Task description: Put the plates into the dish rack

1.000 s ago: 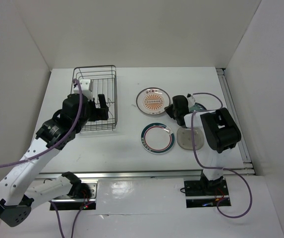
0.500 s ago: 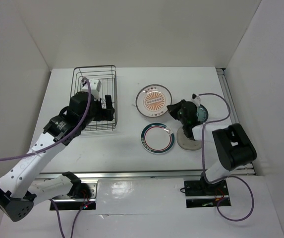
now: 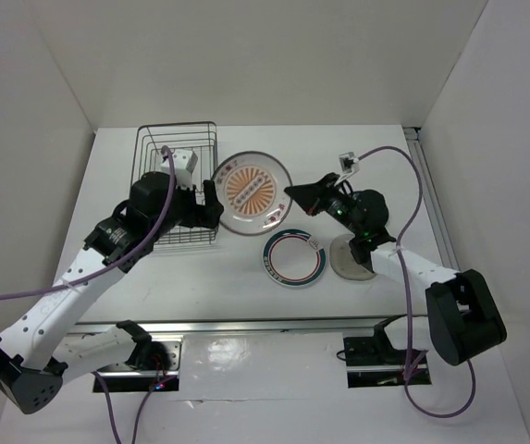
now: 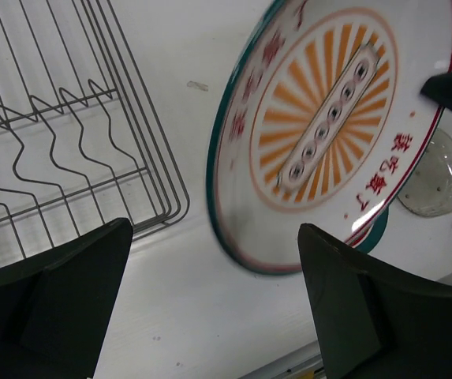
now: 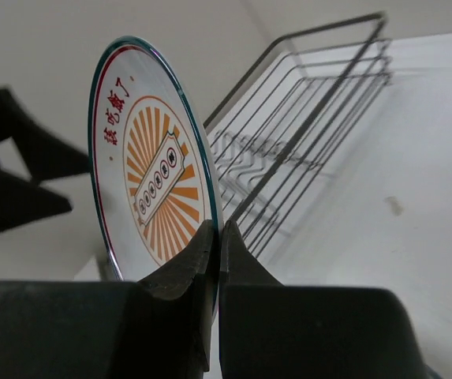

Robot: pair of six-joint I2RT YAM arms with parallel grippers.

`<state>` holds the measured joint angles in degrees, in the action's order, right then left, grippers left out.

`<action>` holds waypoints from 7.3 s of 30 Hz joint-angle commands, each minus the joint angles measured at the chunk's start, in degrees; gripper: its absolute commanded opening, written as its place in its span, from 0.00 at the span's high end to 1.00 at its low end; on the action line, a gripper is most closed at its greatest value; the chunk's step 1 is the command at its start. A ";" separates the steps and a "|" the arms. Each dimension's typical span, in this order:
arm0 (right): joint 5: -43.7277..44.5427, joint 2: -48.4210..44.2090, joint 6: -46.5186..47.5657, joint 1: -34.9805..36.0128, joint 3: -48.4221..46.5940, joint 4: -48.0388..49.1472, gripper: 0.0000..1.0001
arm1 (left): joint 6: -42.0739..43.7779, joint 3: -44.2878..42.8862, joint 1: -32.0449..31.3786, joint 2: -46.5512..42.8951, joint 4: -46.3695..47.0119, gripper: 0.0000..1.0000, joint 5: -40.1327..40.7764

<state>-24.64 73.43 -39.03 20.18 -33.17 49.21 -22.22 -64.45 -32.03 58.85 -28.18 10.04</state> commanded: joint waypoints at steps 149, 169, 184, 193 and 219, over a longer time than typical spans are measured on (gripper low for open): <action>48.29 -18.34 -31.02 24.73 29.12 -32.78 0.22 | 5.17 -4.02 25.00 2.15 16.76 0.00 -14.88; 52.32 -6.00 -27.34 26.83 19.73 -27.58 1.00 | 4.03 -2.97 25.00 4.43 17.90 0.00 -21.45; 50.85 -26.23 -6.97 26.84 8.65 -29.28 1.00 | -0.01 -2.97 23.24 15.93 25.98 0.00 -51.51; 41.00 -25.80 -2.28 26.84 8.65 -18.99 1.00 | 1.38 -4.72 20.79 22.35 23.98 0.00 -58.73; 40.02 -22.63 2.63 24.73 2.06 -22.75 0.00 | 6.92 -8.59 19.02 15.79 14.93 1.00 -40.08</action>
<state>14.37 51.55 -37.45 44.71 -27.20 25.52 -17.12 -69.47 -13.26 81.73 -11.68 -45.32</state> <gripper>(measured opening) 0.992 0.111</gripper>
